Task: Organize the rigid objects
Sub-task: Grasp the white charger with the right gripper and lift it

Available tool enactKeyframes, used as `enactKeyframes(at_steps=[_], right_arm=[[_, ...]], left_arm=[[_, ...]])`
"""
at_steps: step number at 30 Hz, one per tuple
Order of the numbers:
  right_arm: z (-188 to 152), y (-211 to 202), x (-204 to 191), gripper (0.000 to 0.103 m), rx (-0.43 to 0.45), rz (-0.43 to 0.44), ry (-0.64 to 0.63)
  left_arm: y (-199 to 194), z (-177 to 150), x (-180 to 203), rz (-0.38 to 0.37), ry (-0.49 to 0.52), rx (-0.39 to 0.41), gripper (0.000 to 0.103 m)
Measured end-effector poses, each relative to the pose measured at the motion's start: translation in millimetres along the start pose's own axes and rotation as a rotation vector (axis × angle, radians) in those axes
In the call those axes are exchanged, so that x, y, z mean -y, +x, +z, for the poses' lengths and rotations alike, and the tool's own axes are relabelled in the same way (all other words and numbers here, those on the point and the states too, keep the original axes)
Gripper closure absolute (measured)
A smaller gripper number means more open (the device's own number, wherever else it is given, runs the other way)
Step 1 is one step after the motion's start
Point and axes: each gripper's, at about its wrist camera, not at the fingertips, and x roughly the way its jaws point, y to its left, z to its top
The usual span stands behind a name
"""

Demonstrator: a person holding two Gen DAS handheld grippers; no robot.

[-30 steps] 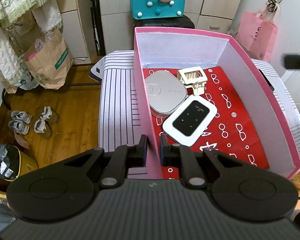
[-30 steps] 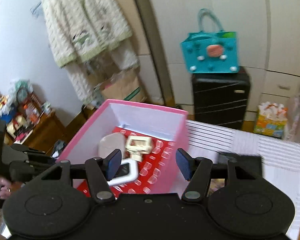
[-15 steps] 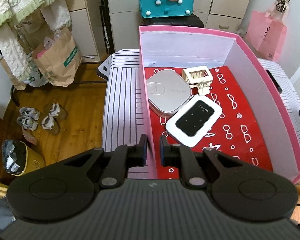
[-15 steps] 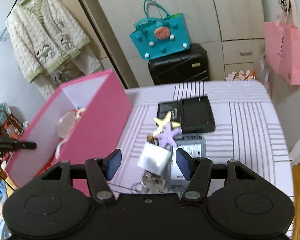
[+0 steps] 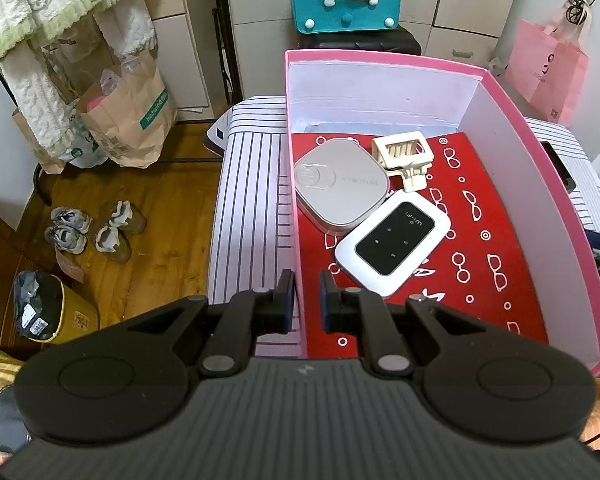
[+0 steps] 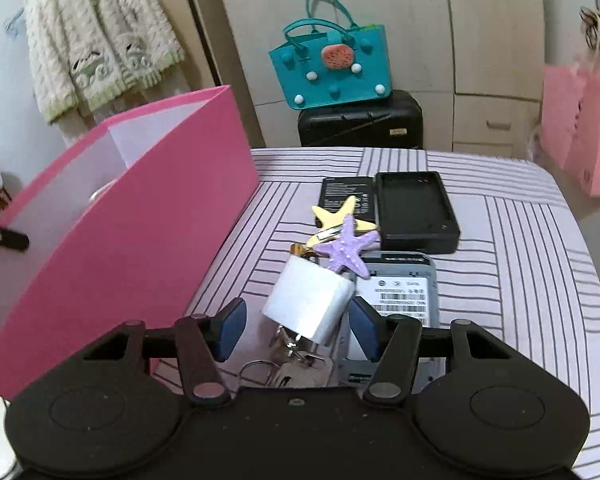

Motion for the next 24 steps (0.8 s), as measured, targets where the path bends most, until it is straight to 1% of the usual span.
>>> enactKeyframes(at_steps=[2,6,7,8,10,14,19,20,22,24], right_arm=[[-0.9,2.9,-5.5,0.04,0.013,-0.027,-0.017],[-1.8,10.6,-13.1,0.04,0.031,-0.084,-0.053],[-2.5,12.1,-14.8,0.042,0.04,-0.096,-0.062],[-2.6,12.4,-15.7,0.05,0.049,-0.108,-0.069],[-1.7,12.4,-15.9,0.051,0.052,-0.124,-0.071],[-1.0,11.8,-15.6,0.051,0.044,-0.124,-0.084],[-4.0,15.5,-23.4,0.052,0.043,-0.147,-0.113],[-4.2,14.5,-24.0,0.053,0.047,-0.141,-0.12],[-3.8,11.3,-23.6,0.053,0.045,-0.099,-0.136],[-0.9,5.3,-22.6,0.053,0.057,-0.09,-0.121]], left_arm=[[-1.3,-0.7,1.2,0.002,0.008,0.005,0.091],[-2.3,-1.1,-3.5,-0.014,-0.008,0.01,0.091],[-2.7,-1.5,-4.6,-0.018,-0.01,0.011,0.091],[-2.6,-1.5,-4.4,-0.02,-0.008,0.012,0.091],[-3.2,-2.0,-5.0,-0.024,-0.003,0.015,0.091],[-3.5,-2.1,-6.9,-0.036,-0.004,0.016,0.091],[-3.0,-1.8,-9.0,-0.05,-0.006,0.017,0.091],[-2.9,-2.0,-10.0,-0.056,-0.007,0.017,0.091],[-2.7,-1.8,-12.7,-0.067,-0.01,0.014,0.091],[-3.7,-2.2,-14.2,-0.075,-0.007,0.016,0.091]])
